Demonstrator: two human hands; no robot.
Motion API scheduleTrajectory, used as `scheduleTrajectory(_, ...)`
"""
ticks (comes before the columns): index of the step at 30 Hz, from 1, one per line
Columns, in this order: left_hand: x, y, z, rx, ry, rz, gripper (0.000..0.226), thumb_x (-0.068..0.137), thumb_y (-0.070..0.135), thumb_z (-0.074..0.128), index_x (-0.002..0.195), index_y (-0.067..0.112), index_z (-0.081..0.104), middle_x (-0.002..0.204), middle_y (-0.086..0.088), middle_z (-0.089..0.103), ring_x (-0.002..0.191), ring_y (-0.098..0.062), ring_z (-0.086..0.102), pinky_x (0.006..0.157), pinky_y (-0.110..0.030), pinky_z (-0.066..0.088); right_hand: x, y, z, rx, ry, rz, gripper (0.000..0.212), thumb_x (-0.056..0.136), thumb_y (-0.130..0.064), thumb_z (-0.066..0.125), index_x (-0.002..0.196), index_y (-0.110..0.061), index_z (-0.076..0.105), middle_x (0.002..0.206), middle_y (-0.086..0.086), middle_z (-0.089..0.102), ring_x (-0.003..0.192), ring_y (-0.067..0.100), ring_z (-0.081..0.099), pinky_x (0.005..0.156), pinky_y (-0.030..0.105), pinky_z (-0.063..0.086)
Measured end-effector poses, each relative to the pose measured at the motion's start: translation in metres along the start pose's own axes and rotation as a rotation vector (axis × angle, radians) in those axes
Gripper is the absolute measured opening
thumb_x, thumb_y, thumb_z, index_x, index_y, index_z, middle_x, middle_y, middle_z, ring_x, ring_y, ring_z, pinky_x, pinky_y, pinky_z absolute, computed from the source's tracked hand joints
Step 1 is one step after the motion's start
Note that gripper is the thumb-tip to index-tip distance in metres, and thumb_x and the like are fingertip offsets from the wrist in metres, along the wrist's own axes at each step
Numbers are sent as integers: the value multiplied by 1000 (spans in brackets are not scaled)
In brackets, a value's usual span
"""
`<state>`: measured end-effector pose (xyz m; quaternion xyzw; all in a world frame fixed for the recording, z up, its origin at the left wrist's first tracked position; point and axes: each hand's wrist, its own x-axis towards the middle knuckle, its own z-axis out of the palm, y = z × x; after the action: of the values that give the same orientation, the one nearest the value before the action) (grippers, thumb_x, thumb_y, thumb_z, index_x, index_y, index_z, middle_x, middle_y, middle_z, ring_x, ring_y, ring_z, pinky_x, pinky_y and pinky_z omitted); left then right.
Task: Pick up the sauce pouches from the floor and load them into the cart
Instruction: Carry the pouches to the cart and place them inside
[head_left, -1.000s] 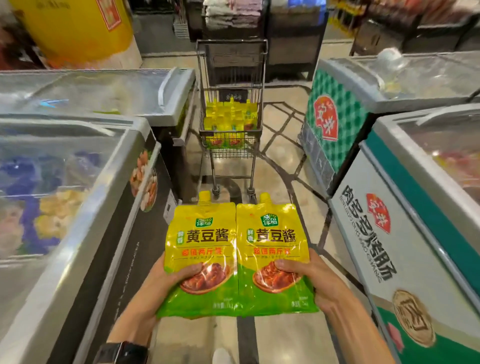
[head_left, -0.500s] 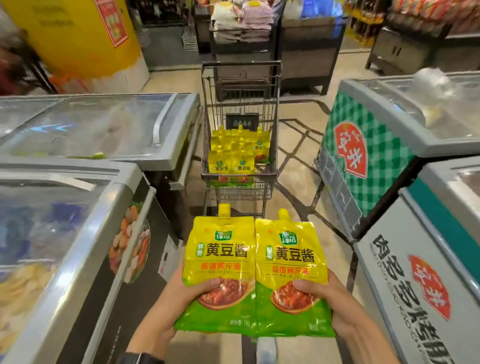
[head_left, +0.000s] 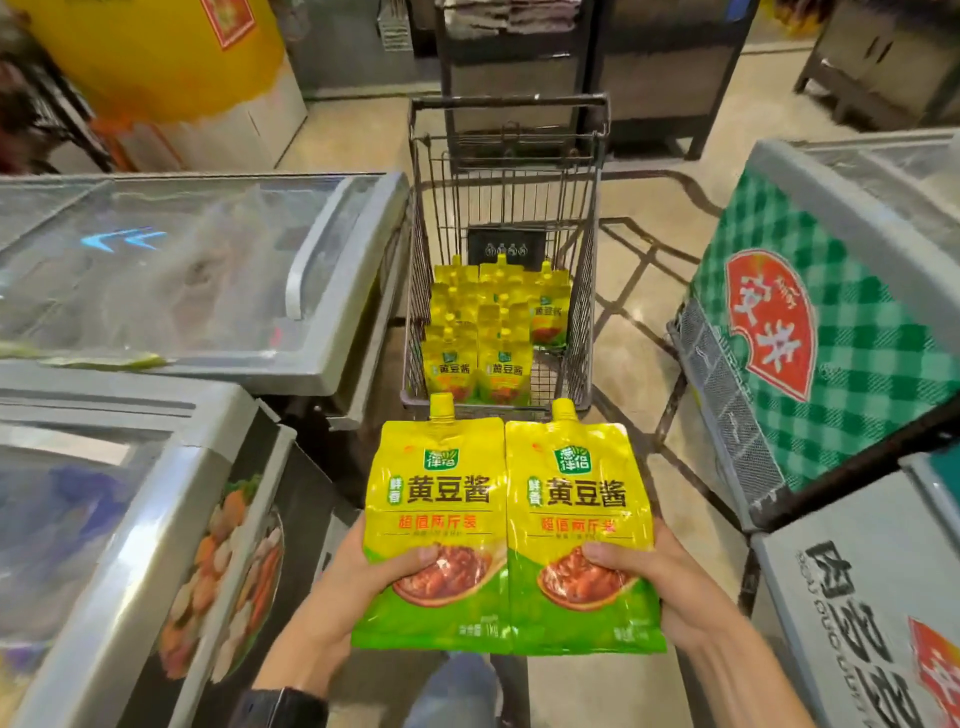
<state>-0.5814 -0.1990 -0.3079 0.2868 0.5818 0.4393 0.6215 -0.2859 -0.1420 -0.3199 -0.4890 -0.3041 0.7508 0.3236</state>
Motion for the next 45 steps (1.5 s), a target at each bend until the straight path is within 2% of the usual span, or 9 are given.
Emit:
scheduleTrajectory(5, 88, 32, -24, 58, -32, 2, 120, 21, 40, 103, 126, 7, 55, 109, -17, 75, 101, -34, 72, 81, -40, 59, 73, -30, 5, -47, 62, -34, 107, 15, -21, 99, 113, -5, 59, 99, 18, 75, 86, 29, 73, 68, 35, 59)
scheduleTrajectory(14, 229, 113, -27, -6, -77, -75, 115, 22, 46, 101, 122, 8, 59, 106, -14, 76, 86, -25, 76, 65, -31, 61, 201, -105, 7, -110, 70, -19, 111, 31, -27, 101, 129, -3, 53, 114, 19, 71, 108, 37, 67, 97, 51, 50)
scheduleTrajectory(21, 325, 137, -24, 155, -60, -104, 103, 44, 53, 96, 131, 14, 56, 119, -9, 73, 109, -29, 71, 94, -47, 56, 308, -137, -16, -118, 100, 78, 122, 21, -25, 101, 129, -4, 51, 112, 16, 72, 106, 34, 68, 95, 51, 52)
scheduleTrajectory(25, 375, 129, -28, 173, -61, -137, 90, 56, 34, 96, 133, 13, 53, 122, -10, 71, 115, -28, 68, 99, -47, 54, 363, -127, -26, -82, 158, 123, 125, 17, -21, 101, 130, -7, 51, 111, 11, 73, 109, 32, 66, 103, 54, 45)
scheduleTrajectory(29, 418, 99, -35, 147, -57, -227, 64, 77, 6, 79, 133, 21, 51, 125, -8, 71, 114, -24, 68, 94, -40, 57, 403, -113, -29, -99, 173, 226, 82, 49, 6, 86, 123, -11, 53, 107, 9, 73, 104, 27, 66, 99, 47, 47)
scheduleTrajectory(36, 474, 24, -46, 267, -59, -321, 65, 82, -10, 73, 136, 17, 49, 124, -7, 71, 111, -21, 70, 91, -34, 58, 451, -35, -50, -54, 244, 369, 125, 13, -32, 99, 127, -12, 52, 111, 8, 74, 106, 31, 68, 102, 53, 46)
scheduleTrajectory(40, 490, -9, -39, 281, 156, -397, 68, 74, -26, 67, 129, 10, 50, 117, -12, 69, 104, -27, 69, 74, -17, 56, 467, -19, -42, -132, 250, 448, 95, 47, -21, 97, 126, -19, 44, 125, 0, 60, 116, 23, 56, 110, 47, 36)
scheduleTrajectory(42, 495, -14, -36, 398, 264, -364, 57, 72, -26, 66, 120, 3, 54, 105, -9, 67, 88, -17, 66, 61, -8, 48, 478, -16, -43, -189, 265, 444, 59, 64, -2, 86, 108, -17, 50, 111, 1, 64, 104, 19, 59, 101, 40, 40)
scheduleTrajectory(45, 500, -22, -40, 549, 306, -245, 40, 72, -29, 68, 105, -9, 57, 78, 10, 70, 68, 1, 64, 57, -7, 45, 491, -11, -46, -315, 216, 449, 42, 71, 8, 78, 95, -22, 59, 101, 4, 72, 89, 11, 64, 84, 31, 45)
